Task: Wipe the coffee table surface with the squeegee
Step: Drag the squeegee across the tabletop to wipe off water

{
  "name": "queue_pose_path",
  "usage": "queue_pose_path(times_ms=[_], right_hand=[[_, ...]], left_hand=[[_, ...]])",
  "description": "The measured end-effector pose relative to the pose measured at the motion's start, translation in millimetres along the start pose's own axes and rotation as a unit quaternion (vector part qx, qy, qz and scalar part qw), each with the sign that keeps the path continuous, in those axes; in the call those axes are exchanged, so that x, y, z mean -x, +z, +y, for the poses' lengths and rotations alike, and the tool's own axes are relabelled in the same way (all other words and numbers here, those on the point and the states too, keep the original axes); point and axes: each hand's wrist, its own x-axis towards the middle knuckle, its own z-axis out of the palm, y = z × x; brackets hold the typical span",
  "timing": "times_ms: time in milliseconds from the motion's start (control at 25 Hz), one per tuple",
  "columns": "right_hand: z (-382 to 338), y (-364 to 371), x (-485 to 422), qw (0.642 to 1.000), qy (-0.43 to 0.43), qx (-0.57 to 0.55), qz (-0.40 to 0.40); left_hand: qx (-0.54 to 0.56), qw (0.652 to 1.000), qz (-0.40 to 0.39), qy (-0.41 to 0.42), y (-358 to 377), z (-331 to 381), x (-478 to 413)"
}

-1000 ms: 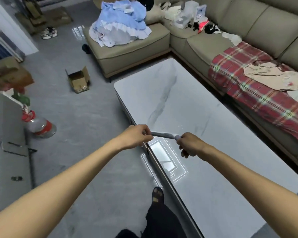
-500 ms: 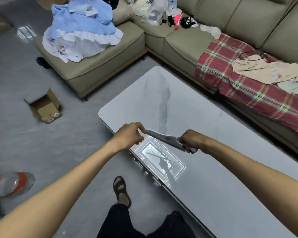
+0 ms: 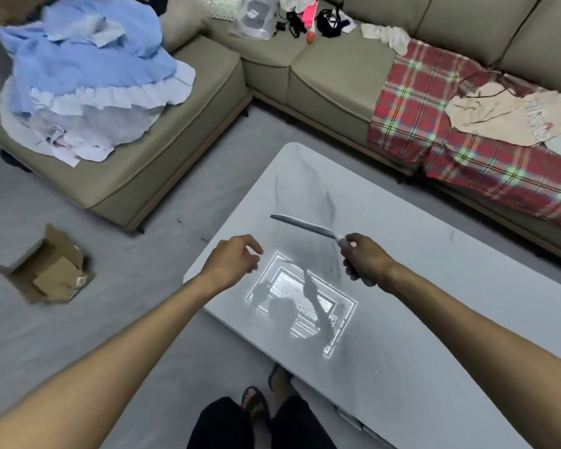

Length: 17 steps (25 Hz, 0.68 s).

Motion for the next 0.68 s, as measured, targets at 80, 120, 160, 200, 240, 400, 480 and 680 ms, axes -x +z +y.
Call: queue_pose_path(times_ms=[80,120,160,200,240,400,480,680], right_hand=[[-14.0,9.6,-46.9,1.000,0.011,-0.013,0.025],[-21.8,13.0,-70.9,0.999,0.009,-0.010,0.041],[-28.3,17.0,-97.3,0.998,0.000,0.003,0.060],[-34.4,20.3,-127.8,0.996,-0.019,0.021,0.083],[-37.7,24.9,-159.9,0.992,-0.042,0.050,0.105],[-59.0,41.3,-281.5,0.974,-0.091,0.127,0.162],[-82.6,46.8,-338.6,0.971,-0.090,0.138,0.176],[-126.4,45.0,-431.6,0.947,-0.077,0.219,0.222]], left_hand=[[-0.014,1.000,0.002,-0.015,-6.0,-13.8,-54.7],[-0.032,0.999,-0.002,-0.019,-7.5,-21.8,-84.2],[-0.055,0.998,-0.007,-0.018,-6.9,-31.5,-115.2],[-0.084,0.996,-0.007,-0.012,-6.1,-41.3,-150.6],[-0.113,0.994,-0.007,-0.002,-3.3,-53.5,-187.7],[-0.191,0.981,-0.010,0.025,13.9,-105.9,-313.8],[-0.206,0.978,-0.017,0.036,21.5,-130.1,-352.7],[-0.171,0.982,-0.048,0.062,37.9,-151.1,-391.1]])
